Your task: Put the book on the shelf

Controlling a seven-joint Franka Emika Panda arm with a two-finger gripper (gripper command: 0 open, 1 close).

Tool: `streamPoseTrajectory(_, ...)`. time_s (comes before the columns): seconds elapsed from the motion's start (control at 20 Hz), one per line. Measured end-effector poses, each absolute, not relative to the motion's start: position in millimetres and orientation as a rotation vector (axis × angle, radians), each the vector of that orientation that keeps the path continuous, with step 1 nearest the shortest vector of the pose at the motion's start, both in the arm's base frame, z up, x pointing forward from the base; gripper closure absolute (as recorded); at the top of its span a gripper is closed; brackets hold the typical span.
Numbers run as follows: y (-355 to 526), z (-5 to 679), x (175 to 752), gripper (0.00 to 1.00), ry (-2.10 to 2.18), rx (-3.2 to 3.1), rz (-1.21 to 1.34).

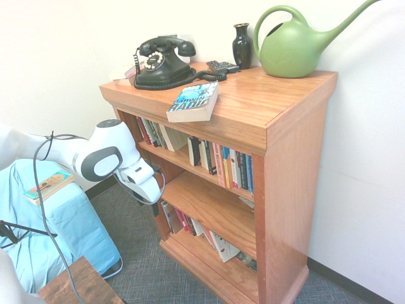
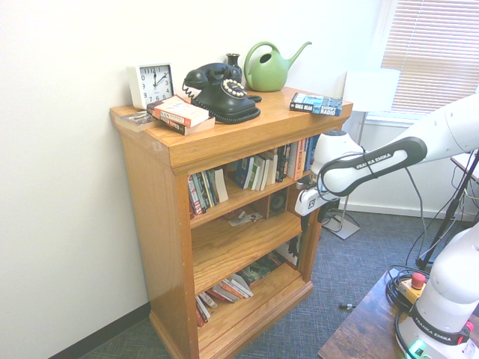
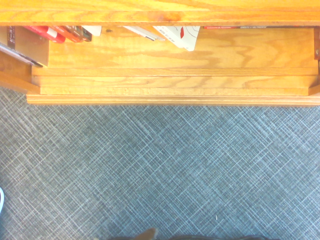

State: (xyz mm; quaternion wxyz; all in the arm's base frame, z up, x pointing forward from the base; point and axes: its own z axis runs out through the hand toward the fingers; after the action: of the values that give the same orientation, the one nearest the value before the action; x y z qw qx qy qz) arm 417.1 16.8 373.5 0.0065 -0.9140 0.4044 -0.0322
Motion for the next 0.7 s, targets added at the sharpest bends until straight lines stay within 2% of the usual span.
streamPoseTrajectory(0.4, 21.2, 376.3, 413.3, 0.00, 1.298, -2.902, -0.156)
streamPoseTrajectory(0.7, 15.1, 414.3, 366.8, 0.00, 1.406, -3.070, -0.343)
